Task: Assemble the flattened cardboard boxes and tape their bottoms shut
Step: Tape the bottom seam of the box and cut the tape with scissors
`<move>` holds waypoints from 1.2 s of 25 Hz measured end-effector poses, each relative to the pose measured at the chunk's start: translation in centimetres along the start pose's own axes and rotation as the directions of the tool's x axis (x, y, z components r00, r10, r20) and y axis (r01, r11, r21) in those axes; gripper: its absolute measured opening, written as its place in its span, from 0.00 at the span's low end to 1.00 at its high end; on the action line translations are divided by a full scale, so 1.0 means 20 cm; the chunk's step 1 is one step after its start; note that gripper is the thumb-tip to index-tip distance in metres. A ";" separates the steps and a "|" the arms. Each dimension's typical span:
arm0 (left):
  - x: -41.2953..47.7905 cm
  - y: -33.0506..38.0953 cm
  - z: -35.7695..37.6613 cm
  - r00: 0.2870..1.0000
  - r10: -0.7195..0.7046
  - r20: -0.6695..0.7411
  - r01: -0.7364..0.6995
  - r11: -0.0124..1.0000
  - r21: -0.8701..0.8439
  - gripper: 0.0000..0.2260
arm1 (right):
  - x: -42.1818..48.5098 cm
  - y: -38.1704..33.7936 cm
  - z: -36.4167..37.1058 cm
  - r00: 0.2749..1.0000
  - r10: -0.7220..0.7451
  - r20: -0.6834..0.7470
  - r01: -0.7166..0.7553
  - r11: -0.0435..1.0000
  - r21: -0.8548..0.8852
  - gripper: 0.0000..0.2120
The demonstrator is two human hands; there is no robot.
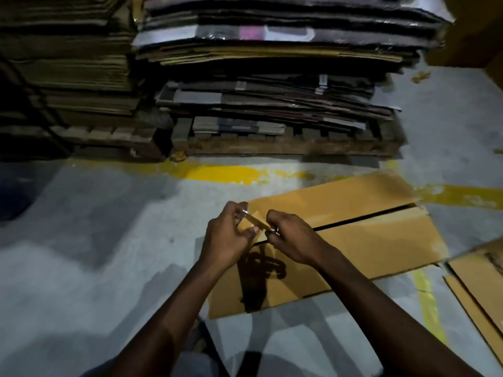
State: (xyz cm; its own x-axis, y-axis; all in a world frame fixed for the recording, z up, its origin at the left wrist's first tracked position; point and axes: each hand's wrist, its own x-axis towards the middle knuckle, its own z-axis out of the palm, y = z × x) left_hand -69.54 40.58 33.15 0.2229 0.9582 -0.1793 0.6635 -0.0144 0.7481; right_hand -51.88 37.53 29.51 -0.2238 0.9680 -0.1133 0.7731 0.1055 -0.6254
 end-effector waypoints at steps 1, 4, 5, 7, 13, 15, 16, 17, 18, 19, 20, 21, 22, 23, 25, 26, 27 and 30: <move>0.01 0.00 -0.02 1.000 0.008 0.004 -0.007 1.000 -0.016 0.18 | 0.03 0.00 0.00 0.999 0.000 0.044 -0.001 1.000 0.020 0.07; 0.04 -0.03 -0.09 0.999 0.004 0.036 -0.004 1.000 -0.019 0.13 | 0.11 -0.03 0.00 0.993 0.014 0.118 -0.021 0.998 0.054 0.08; 0.05 -0.04 -0.11 0.999 -0.006 0.032 0.007 1.000 -0.022 0.11 | 0.13 -0.06 -0.01 0.992 0.030 0.120 -0.042 0.994 0.100 0.08; 0.07 -0.07 -0.16 0.999 -0.033 0.013 0.033 0.998 -0.056 0.09 | 0.18 -0.11 -0.03 0.995 0.049 0.084 -0.062 0.986 0.153 0.08; 0.06 -0.05 -0.27 1.000 -0.011 -0.001 0.011 0.982 -0.189 0.09 | 0.14 -0.18 -0.02 0.998 -0.017 -0.066 0.038 0.938 0.345 0.08; 0.04 -0.04 -0.24 1.000 -0.013 0.004 0.013 0.990 -0.142 0.08 | 0.11 -0.14 0.00 0.999 0.004 -0.051 0.014 0.933 0.359 0.09; 0.05 -0.04 -0.22 1.000 -0.027 -0.006 0.026 0.989 -0.143 0.07 | 0.12 -0.12 0.00 0.997 0.000 -0.073 0.022 0.953 0.301 0.08; 0.06 -0.05 -0.22 0.999 -0.045 -0.026 0.040 0.988 -0.148 0.06 | 0.14 -0.11 0.00 0.993 -0.008 -0.120 0.034 0.976 0.216 0.10; 0.07 -0.06 -0.22 0.997 -0.071 -0.043 0.063 0.987 -0.151 0.04 | 0.16 -0.11 0.00 0.985 -0.023 -0.174 0.044 0.992 0.119 0.13; 0.08 -0.08 -0.21 0.993 -0.101 -0.056 0.091 0.984 -0.155 0.03 | 0.18 -0.12 0.00 0.974 -0.036 -0.222 0.043 0.999 0.030 0.16; 0.09 -0.09 -0.20 0.989 -0.130 -0.065 0.118 0.980 -0.159 0.03 | 0.20 -0.12 0.01 0.967 -0.036 -0.253 0.032 0.999 -0.020 0.17; 0.11 -0.10 -0.19 0.986 -0.152 -0.068 0.140 0.979 -0.149 0.03 | 0.22 -0.12 0.03 0.965 -0.034 -0.261 0.022 0.999 -0.048 0.17; 0.12 -0.10 -0.18 0.983 -0.172 -0.066 0.163 0.979 -0.123 0.03 | 0.24 -0.12 0.08 0.967 -0.038 -0.252 0.019 0.997 -0.080 0.17; 0.13 -0.12 -0.17 0.979 -0.193 -0.058 0.188 0.978 -0.088 0.03 | 0.26 -0.09 0.13 0.969 -0.046 -0.241 0.020 0.994 -0.106 0.16; 0.15 -0.16 -0.16 0.978 -0.206 -0.044 0.206 0.978 0.014 0.03 | 0.31 0.00 0.16 0.964 0.013 -0.264 -0.041 0.994 -0.103 0.16; 0.16 -0.19 -0.16 0.979 -0.201 -0.034 0.203 0.977 0.062 0.04 | 0.34 0.07 0.14 0.953 0.079 -0.293 -0.109 0.990 -0.089 0.18; 0.17 -0.22 -0.17 0.979 -0.200 -0.033 0.202 0.976 0.084 0.05 | 0.36 0.15 0.13 0.946 0.119 -0.302 -0.162 0.979 -0.123 0.20; 0.20 -0.27 -0.16 0.972 -0.226 -0.069 0.227 0.974 0.000 0.04 | 0.42 0.40 0.14 0.973 0.060 -0.223 -0.157 0.881 -0.447 0.19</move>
State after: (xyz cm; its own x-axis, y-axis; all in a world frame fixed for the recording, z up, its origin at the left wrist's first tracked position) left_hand -74.52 45.37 30.44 0.0173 0.9541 -0.2991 0.6970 0.2030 0.6877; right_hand -49.14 45.87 21.36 -0.0390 0.9990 0.0239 0.9813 0.0428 -0.1877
